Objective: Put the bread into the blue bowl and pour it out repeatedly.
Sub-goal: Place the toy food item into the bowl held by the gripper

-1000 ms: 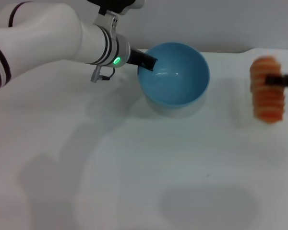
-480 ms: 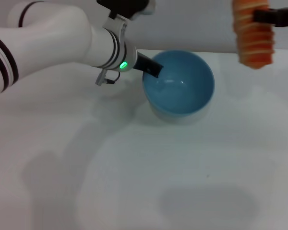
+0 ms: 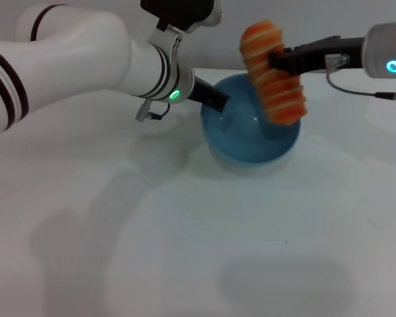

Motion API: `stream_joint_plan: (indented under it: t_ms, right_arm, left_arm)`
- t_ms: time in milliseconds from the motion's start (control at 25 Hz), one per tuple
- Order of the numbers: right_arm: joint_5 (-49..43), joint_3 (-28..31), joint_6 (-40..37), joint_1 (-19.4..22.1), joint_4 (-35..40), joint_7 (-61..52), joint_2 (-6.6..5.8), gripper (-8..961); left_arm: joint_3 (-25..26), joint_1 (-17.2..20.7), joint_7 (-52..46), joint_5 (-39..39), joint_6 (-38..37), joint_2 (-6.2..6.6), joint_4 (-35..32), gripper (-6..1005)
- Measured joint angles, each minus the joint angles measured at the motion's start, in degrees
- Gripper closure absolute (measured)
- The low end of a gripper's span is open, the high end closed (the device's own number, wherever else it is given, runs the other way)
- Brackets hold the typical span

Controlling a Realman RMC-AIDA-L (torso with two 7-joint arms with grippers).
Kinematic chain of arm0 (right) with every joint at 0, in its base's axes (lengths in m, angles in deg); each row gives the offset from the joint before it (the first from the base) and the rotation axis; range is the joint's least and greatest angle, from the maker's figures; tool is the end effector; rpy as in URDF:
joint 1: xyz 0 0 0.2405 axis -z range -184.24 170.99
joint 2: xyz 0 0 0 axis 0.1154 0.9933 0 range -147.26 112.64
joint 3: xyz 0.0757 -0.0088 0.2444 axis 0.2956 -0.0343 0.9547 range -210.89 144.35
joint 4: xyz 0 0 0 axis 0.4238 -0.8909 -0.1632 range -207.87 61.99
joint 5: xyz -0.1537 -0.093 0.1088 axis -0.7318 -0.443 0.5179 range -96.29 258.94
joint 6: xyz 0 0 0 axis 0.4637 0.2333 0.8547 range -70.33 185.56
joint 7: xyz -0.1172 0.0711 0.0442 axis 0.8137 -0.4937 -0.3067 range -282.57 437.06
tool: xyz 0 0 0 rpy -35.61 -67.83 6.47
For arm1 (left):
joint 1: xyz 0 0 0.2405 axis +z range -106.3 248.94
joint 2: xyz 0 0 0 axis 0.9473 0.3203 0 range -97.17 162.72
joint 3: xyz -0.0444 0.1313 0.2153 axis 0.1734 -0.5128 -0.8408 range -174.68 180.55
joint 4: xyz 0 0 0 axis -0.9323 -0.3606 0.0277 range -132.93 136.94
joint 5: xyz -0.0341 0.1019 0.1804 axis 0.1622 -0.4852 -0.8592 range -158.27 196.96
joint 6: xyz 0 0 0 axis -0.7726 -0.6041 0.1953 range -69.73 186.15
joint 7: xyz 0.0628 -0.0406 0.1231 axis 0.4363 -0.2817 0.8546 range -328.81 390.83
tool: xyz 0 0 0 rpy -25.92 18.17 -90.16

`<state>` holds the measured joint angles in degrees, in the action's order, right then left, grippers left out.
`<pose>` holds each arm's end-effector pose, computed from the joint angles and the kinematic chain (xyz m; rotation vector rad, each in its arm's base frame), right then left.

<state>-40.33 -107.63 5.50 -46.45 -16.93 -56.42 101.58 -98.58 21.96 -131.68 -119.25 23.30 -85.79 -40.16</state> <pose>0.1557 0.4323 -0.0188 -2.4253 0.9039 0.3224 -0.1604 0.4326 -0.0955 -2.3416 -0.8521 0.0899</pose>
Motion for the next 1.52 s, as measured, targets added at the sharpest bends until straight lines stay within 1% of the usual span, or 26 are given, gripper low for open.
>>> stream_joint_plan:
  t_ms: [120, 240, 440, 520, 1000, 1200, 1400, 1520]
  right_arm:
    - [4.5, -1.7, 1.3, -0.4, -1.8, 1.5, -0.06, 768]
    - [9.0, -2.3, 1.9, -1.6, -4.8, 4.6, -0.11, 790]
    - [10.5, -4.2, 1.8, -3.5, -8.2, 5.9, -0.14, 804]
    - [10.6, -4.6, 1.8, -3.5, -8.7, 5.9, -0.12, 804]
    - [10.7, -4.8, 2.9, -2.2, -9.6, 6.0, -0.08, 704]
    - [10.7, -3.4, 1.3, -1.5, -9.8, 4.3, -0.36, 542]
    - [10.8, -2.1, -1.1, 1.2, -6.0, 4.0, -0.35, 521]
    - [10.8, -1.5, -2.9, 2.6, -3.5, 3.6, -0.34, 412]
  left_arm:
    - [0.0, 0.1, 0.0, 0.0, 0.0, 0.00, 0.0, 1001]
    - [0.0, 0.4, 0.0, 0.0, 0.4, -0.01, 0.0, 1001]
    - [0.0, 0.8, 0.0, 0.0, 0.6, -0.10, 0.0, 1000]
    - [0.0, 1.1, 0.0, 0.0, 0.7, -0.07, -0.1, 1000]
    - [0.1, 1.3, 0.0, 0.0, 1.0, 0.03, -0.1, 1000]
    - [0.1, 1.3, 0.0, 0.0, 1.2, 0.08, -0.1, 1000]
    - [0.3, 1.3, 0.0, 0.0, 1.4, 0.09, 0.0, 1000]
    - [0.4, 1.3, 0.0, 0.0, 1.5, 0.09, 0.0, 1000]
